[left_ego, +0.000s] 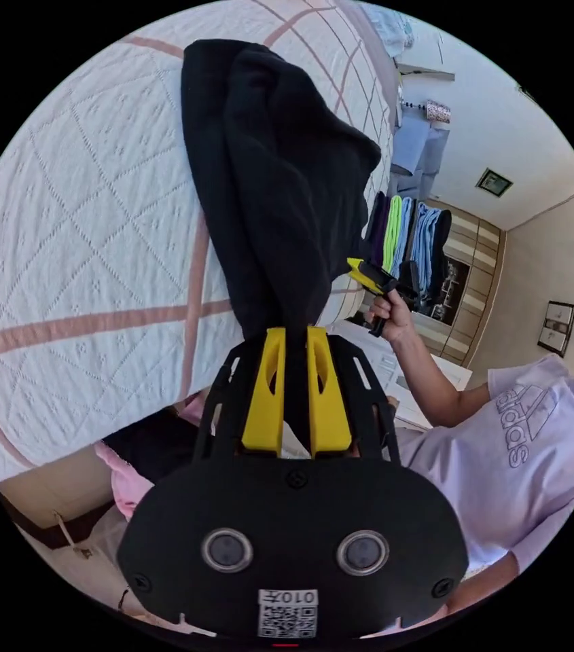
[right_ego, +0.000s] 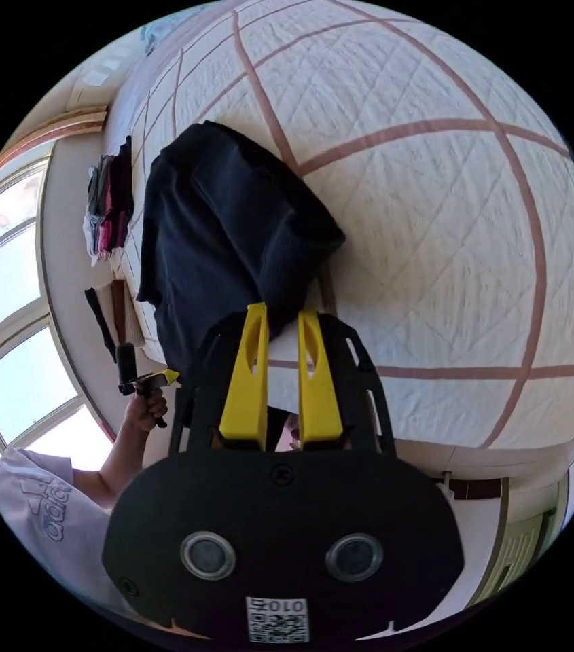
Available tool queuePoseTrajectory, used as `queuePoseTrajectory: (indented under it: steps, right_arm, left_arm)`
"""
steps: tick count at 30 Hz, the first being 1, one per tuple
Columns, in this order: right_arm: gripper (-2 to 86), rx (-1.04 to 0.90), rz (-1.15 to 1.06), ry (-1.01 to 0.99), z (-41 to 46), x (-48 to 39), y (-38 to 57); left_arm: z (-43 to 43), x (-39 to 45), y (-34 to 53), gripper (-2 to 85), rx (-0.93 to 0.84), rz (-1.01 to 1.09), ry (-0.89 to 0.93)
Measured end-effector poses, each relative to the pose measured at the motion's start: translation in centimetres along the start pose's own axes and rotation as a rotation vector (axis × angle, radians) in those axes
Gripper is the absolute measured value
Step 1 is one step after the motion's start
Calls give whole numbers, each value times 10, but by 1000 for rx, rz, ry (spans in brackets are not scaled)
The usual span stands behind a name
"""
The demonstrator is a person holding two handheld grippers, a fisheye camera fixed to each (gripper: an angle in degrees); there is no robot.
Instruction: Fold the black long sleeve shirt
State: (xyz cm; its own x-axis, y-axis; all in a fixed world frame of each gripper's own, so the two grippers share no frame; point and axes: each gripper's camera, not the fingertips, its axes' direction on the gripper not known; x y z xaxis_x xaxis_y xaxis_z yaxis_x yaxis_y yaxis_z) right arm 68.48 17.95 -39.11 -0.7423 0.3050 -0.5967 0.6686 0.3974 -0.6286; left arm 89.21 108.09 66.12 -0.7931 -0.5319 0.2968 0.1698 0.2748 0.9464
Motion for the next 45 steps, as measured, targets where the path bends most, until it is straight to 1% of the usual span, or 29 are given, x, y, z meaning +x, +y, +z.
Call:
queuePoseTrajectory:
  steps: [1, 3, 5, 6, 7, 8, 9, 10, 12, 13, 15, 17, 18, 20, 21, 23, 25, 26, 27, 28, 30, 32, 33, 34, 35, 36, 38, 41, 45]
  right_arm:
    - [71, 21, -14, 12, -2, 0, 1]
    - [78, 131, -116, 205, -24, -13, 6]
    - [84, 222, -227, 407, -41, -33, 6]
    - [89, 283, -340, 487, -50, -52, 2]
    - [92, 308, -406, 504, -53, -62, -2]
    - [99, 348, -548, 498, -55, -84, -14]
    - [104, 365, -684, 478, -52, -106, -30]
    - [107, 368, -739, 480, -48, -116, -39]
    - [107, 331, -935, 518, -22, -150, -78]
    - [106, 317, -976, 524, -14, -157, -86]
    - [89, 200, -1120, 547, 23, -175, -115]
    - [45, 80, -1153, 635, 53, -177, -133]
    - [42, 6, -1140, 652, 64, -177, -144]
    - [39, 22, -1119, 609, 54, -183, -150]
    - [39, 97, -1116, 584, 41, -189, -149]
    - [42, 168, -1077, 579, 35, -192, -153]
    - [54, 148, -1039, 628, 53, -187, -171]
    - [68, 82, -1003, 658, 74, -178, -190]
    - [75, 20, -952, 601, 88, -168, -209]
    - [78, 28, -923, 547, 85, -165, -216]
    - [95, 56, -802, 364, 49, -154, -233]
    - [103, 179, -732, 299, 13, -139, -223]
    - [113, 249, -693, 251, -11, -125, -210]
    - [124, 269, -663, 225, -20, -116, -204]
    - [146, 265, -580, 160, -34, -96, -193]
    - [156, 229, -505, 100, -40, -75, -182]
    - [165, 171, -403, 59, -38, -44, -162]
    - [174, 117, -224, 2, -19, 1, -131]
    - [177, 161, 23, -211, 9, 42, -111]
  left_arm:
    - [1, 4, 5, 72, 55, 9, 2]
    - [-8, 18, 15, 75, 153, 27, -67]
    - [-29, 50, 29, 77, 266, 88, -336]
    - [-34, 59, 31, 78, 287, 109, -405]
    - [-43, 79, 33, 80, 334, 171, -533]
    - [-50, 97, 30, 81, 384, 236, -649]
    - [-51, 104, 27, 81, 402, 271, -695]
    - [-51, 116, 15, 80, 410, 342, -766]
    - [-42, 125, -11, 77, 354, 432, -864]
    - [-31, 128, -26, 73, 303, 509, -926]
    - [-13, 132, -40, 62, 253, 624, -1019]
    - [8, 135, -49, 41, 200, 755, -1123]
    - [10, 134, -51, 36, 183, 764, -1137]
    - [-2, 135, -62, 28, 130, 731, -983]
    - [-9, 135, -64, 27, 140, 714, -929]
    - [-39, 125, -70, 31, 184, 601, -733]
    - [-49, 103, -77, 43, 222, 479, -663]
    - [-49, 86, -81, 54, 248, 406, -655]
    - [-48, 77, -84, 59, 255, 367, -647]
    - [-47, 64, -85, 70, 286, 309, -598]
    - [-56, 50, -73, 86, 416, 231, -465]
    - [-73, 37, -29, 103, 694, 146, -338]
    - [-76, 34, -16, 107, 755, 125, -308]
    - [-79, 29, 12, 115, 862, 78, -273]
    - [-75, 26, 37, 123, 907, 42, -249]
    - [-71, 24, 46, 127, 898, 27, -241]
    - [-39, 17, 67, 148, 739, -47, -197]
    - [14, 7, 85, 173, 589, -126, -103]
    - [61, -4, 84, 203, 536, -201, -35]
